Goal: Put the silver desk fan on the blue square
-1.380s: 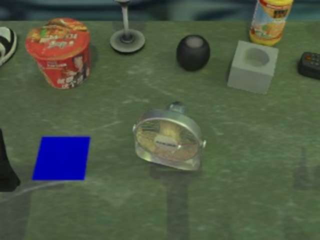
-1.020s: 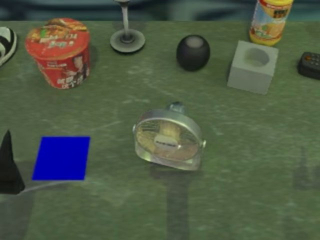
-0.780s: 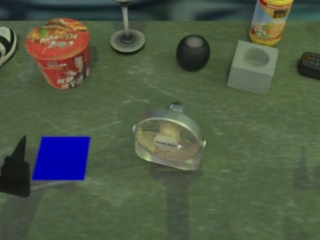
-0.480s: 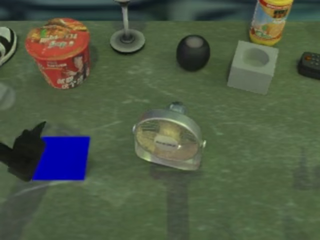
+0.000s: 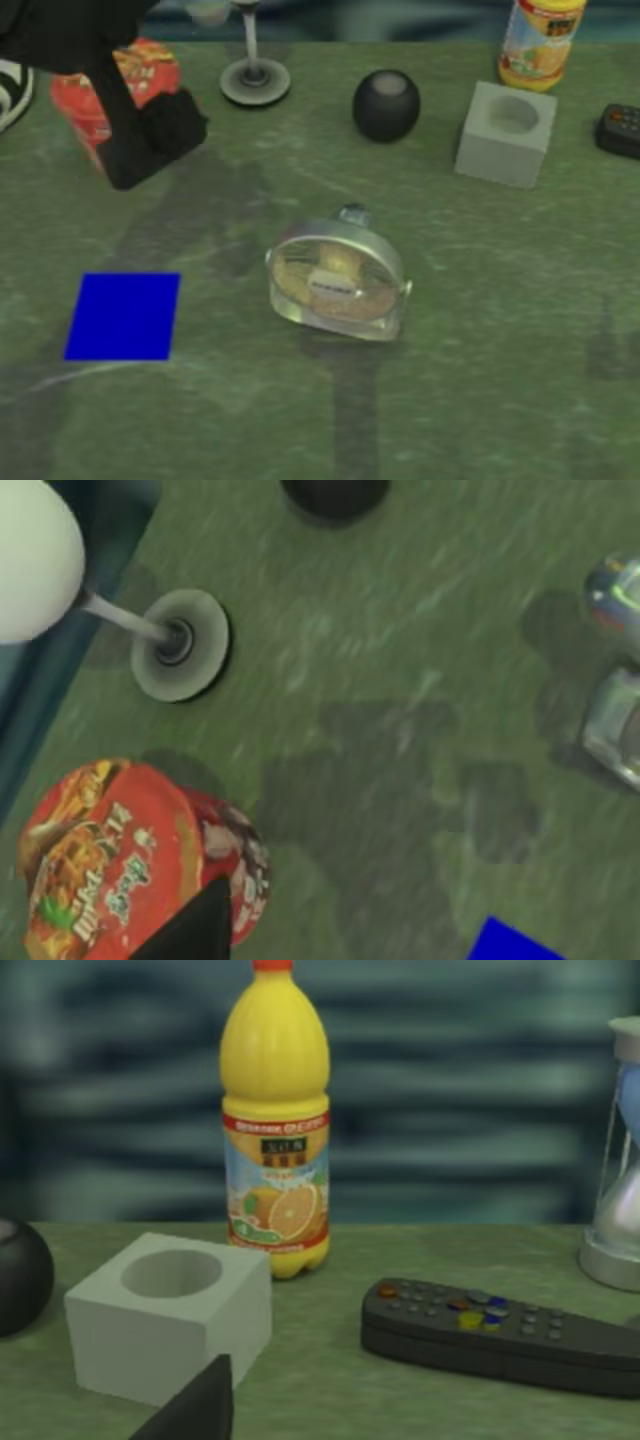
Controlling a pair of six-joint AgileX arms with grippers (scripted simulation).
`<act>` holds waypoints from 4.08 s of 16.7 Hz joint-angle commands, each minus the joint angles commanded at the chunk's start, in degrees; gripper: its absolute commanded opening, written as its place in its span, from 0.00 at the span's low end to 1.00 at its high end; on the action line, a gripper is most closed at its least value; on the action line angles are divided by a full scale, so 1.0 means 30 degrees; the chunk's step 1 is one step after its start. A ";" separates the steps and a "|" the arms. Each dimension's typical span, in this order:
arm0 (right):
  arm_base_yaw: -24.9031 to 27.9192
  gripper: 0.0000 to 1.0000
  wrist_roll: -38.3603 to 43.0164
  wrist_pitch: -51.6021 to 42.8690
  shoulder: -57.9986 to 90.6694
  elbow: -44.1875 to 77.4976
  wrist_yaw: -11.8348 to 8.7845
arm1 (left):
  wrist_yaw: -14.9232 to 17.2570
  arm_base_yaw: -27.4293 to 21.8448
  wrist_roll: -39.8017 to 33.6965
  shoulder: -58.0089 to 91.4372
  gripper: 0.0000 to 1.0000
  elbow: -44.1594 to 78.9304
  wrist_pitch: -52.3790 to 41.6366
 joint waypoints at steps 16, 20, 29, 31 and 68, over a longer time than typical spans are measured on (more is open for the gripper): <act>0.0000 1.00 0.0000 0.0000 0.0000 0.0000 0.0000 | -0.0750 -0.4236 0.7673 1.6607 1.00 1.3605 -1.0959; 0.0000 1.00 0.0000 0.0000 0.0000 0.0000 0.0000 | -0.0739 -0.4156 0.7666 1.6593 1.00 1.3496 -1.0858; 0.0000 1.00 0.0000 0.0000 0.0000 0.0000 0.0000 | -0.0757 -0.4203 0.7695 1.5827 1.00 0.8512 -0.6647; 0.0000 1.00 0.0000 0.0000 0.0000 0.0000 0.0000 | -0.0757 -0.4203 0.7695 1.5825 1.00 0.8501 -0.6637; 0.0000 1.00 0.0000 0.0000 0.0000 0.0000 0.0000 | -0.0755 -0.3947 0.7718 1.6506 0.00 1.3577 -1.0915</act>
